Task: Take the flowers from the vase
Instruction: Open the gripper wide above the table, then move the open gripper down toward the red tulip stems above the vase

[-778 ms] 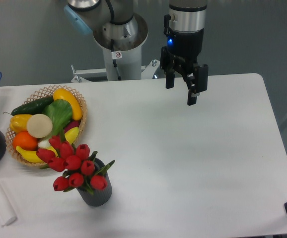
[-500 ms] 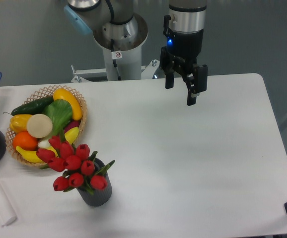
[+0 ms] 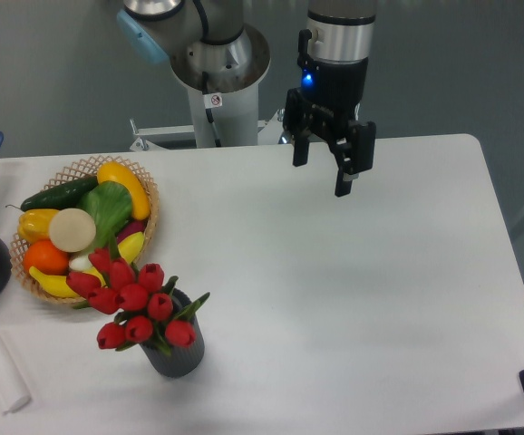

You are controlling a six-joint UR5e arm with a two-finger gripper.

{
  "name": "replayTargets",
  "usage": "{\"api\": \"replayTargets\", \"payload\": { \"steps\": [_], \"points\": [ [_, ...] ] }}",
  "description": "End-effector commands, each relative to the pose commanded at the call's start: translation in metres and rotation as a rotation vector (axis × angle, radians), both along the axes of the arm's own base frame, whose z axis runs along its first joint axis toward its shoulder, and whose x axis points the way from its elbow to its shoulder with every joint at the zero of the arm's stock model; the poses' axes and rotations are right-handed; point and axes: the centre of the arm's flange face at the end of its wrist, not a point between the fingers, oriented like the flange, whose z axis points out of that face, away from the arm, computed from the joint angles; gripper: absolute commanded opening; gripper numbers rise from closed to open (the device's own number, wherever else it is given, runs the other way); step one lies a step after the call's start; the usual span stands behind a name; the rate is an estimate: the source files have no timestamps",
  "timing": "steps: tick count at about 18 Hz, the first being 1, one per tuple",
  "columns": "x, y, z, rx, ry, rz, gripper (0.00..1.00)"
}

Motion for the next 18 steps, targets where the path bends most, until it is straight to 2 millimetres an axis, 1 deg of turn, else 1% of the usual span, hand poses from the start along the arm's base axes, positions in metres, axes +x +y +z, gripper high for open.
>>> {"api": "replayTargets", "payload": {
  "steps": [2,4,9,11,14,15,17,18],
  "points": [
    [0.000,0.004,0.003,0.032,-0.011,0.060,1.00],
    [-0.001,0.007,-0.001,0.060,-0.028,0.082,1.00],
    [0.008,0.015,-0.011,0.136,-0.133,0.079,1.00],
    [0.016,0.023,-0.018,0.176,-0.208,0.080,1.00],
    [0.029,0.036,-0.039,0.192,-0.278,0.044,1.00],
    [0.033,0.039,-0.049,0.193,-0.298,0.037,1.00],
    [0.035,0.044,-0.058,0.238,-0.350,0.025,1.00],
    [0.036,0.047,-0.066,0.252,-0.386,0.025,1.00]
  ]
}}
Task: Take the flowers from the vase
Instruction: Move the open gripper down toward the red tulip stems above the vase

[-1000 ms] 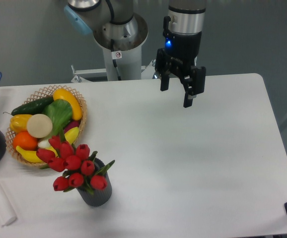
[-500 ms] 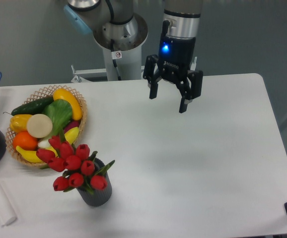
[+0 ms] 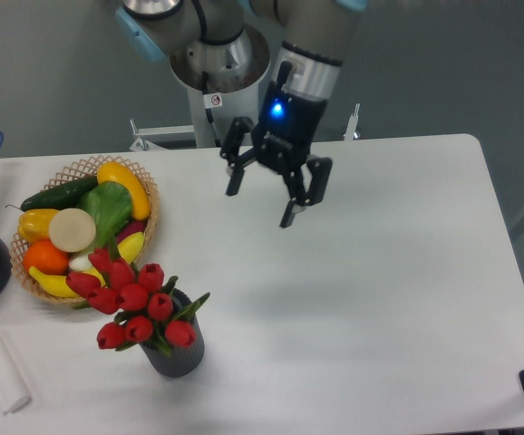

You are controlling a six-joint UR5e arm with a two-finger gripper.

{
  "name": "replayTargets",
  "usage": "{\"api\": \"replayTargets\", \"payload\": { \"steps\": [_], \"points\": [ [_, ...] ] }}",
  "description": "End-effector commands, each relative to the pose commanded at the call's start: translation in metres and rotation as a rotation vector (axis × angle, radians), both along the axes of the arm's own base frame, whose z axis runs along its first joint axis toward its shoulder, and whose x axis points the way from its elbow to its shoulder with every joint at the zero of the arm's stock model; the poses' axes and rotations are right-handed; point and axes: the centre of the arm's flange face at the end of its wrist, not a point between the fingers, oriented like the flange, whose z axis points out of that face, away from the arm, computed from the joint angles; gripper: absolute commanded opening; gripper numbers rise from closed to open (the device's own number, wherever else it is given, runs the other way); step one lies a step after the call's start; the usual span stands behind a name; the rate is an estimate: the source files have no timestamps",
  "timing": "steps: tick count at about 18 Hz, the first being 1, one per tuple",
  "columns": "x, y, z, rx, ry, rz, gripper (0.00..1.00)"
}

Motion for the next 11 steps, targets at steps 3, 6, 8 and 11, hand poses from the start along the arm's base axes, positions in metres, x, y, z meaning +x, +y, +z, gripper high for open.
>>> {"api": "replayTargets", "payload": {
  "steps": [3,6,8,11],
  "points": [
    [0.009,0.004,-0.016,0.002,-0.077,0.013,1.00],
    [0.004,0.013,-0.024,0.048,-0.133,-0.006,1.00],
    [-0.010,0.023,-0.045,0.056,-0.132,-0.008,1.00],
    [-0.005,0.047,-0.068,0.072,-0.117,-0.044,1.00]
  ]
}}
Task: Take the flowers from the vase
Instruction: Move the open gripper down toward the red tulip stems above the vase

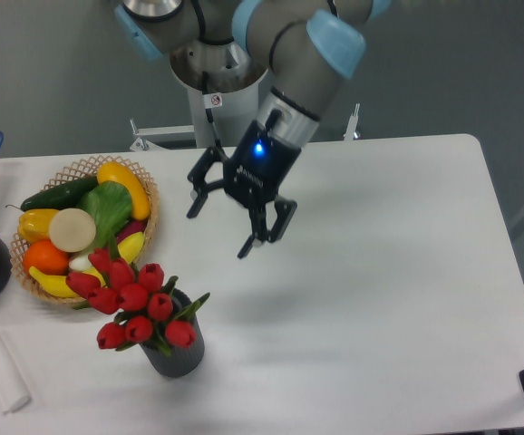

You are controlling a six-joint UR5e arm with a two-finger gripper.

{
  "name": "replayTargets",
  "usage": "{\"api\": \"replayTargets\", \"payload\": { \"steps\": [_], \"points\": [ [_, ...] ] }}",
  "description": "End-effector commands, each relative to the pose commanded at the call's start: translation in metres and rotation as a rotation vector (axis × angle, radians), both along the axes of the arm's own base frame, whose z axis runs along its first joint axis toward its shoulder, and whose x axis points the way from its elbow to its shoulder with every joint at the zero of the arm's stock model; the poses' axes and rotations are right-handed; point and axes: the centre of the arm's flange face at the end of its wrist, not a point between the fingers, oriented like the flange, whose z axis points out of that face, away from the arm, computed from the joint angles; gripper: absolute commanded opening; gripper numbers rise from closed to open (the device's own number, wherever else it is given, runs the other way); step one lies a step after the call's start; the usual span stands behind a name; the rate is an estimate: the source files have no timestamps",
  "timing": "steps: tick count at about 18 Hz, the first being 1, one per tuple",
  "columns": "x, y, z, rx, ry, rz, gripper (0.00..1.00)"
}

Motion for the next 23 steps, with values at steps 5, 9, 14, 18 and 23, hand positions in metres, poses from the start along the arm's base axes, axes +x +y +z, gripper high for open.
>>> {"api": "replayTargets", "payload": {
  "steps": [5,9,14,18,23],
  "points": [
    [0.001,0.008,-0.005,-0.006,-0.026,0.002,1.00],
    [-0.003,0.022,-0.012,0.018,-0.019,-0.024,1.00],
    [0.001,0.048,-0.012,0.046,0.012,-0.066,1.00],
    [0.006,0.056,-0.017,0.042,0.017,-0.086,1.00],
    [0.018,0.061,-0.023,0.050,0.048,-0.139,1.00]
  ]
}}
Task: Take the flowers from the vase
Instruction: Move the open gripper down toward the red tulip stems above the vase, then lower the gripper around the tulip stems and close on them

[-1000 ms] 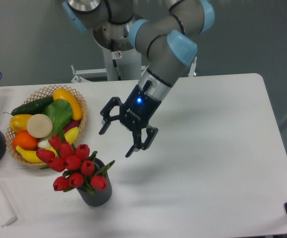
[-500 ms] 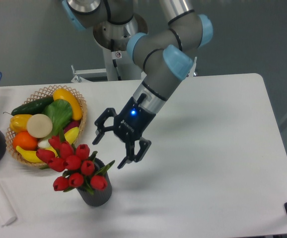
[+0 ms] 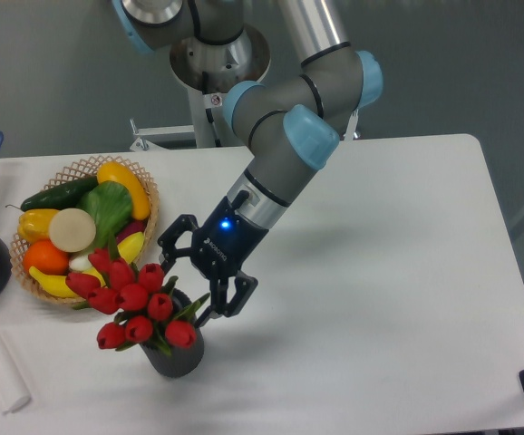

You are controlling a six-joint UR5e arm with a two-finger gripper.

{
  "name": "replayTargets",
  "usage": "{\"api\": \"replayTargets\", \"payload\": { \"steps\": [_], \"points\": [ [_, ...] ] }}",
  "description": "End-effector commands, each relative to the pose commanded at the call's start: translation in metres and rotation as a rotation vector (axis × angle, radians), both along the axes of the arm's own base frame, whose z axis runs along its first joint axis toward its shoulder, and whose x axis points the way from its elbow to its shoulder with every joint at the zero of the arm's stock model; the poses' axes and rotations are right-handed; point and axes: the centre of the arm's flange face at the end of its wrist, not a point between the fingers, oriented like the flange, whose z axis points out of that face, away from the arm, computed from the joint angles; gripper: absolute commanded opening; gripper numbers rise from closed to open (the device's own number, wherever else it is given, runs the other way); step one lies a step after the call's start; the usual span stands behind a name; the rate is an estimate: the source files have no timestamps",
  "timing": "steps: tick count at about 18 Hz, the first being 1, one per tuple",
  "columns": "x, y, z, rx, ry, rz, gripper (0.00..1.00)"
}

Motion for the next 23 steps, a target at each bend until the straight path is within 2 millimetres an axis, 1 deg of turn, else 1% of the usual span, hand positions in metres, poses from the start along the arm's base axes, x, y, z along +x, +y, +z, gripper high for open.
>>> {"api": "replayTargets", "payload": {
  "steps": [2,4,7,10,21,23],
  "points": [
    [0.003,0.002,0.000,0.001,-0.002,-0.006,1.00],
    [0.011,0.008,-0.007,-0.007,-0.013,-0.022,1.00],
    [0.009,0.010,-0.009,-0.011,-0.018,-0.018,1.00],
    [0.012,0.016,-0.018,-0.020,-0.029,-0.030,1.00],
    [0.015,0.021,-0.011,-0.011,-0.023,-0.036,1.00],
    [0.016,0.022,-0.011,-0.010,-0.024,-0.038,0.89]
  ]
}}
